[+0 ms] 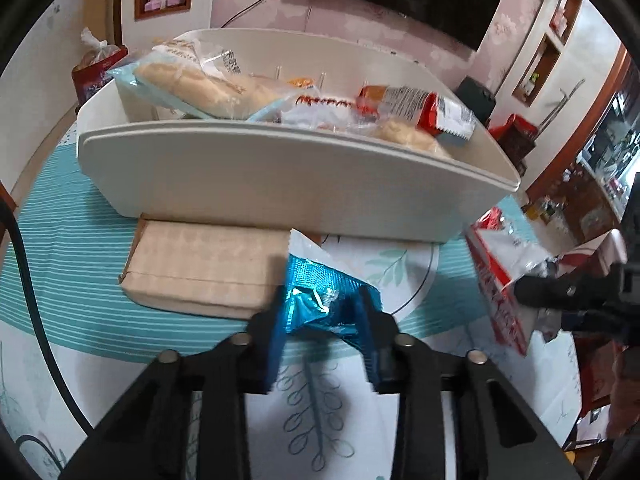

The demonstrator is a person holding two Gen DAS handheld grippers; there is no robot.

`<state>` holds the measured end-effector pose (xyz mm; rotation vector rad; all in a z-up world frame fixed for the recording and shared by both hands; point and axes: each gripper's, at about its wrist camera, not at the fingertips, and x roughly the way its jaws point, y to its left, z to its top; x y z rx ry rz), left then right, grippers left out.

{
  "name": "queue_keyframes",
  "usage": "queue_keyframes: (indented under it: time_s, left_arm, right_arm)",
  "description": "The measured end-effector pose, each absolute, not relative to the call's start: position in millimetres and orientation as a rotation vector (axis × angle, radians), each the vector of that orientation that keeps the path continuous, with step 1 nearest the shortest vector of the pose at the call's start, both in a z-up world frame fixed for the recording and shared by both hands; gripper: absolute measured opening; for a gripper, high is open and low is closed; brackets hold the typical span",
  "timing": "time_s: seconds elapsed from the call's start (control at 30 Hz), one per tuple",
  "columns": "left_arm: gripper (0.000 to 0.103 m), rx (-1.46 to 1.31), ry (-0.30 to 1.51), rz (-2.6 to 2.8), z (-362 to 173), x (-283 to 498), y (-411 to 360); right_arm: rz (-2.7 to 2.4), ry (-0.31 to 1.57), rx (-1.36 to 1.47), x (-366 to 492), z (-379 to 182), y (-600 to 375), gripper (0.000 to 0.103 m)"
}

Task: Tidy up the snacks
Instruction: 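Carry both packets into the white basket and open both tools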

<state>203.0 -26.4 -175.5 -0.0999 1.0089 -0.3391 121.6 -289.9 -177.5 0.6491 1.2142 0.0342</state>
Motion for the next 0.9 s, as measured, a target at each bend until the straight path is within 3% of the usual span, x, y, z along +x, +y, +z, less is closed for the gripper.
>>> queue_keyframes:
  time_s: [0.3, 0.5, 0.9]
  left_arm:
    - [0.014, -0.148, 0.989, -0.354, -164.0, 202.5, -17.0]
    - [0.014, -0.149, 0.948, -0.368, -136.5, 188.3, -5.8]
    - [0.014, -0.081, 0.697, -0.377, -40.4, 173.5, 12.9]
  right_arm:
    - [0.050, 1.221, 0.651, 118.8, -177.6, -289.2, 0.065]
    - [0.058, 1.188, 0.634, 112.3, -159.8, -288.4, 0.065]
    - [0.097, 1.015, 0.540, 116.3, -90.1, -274.9, 0.065]
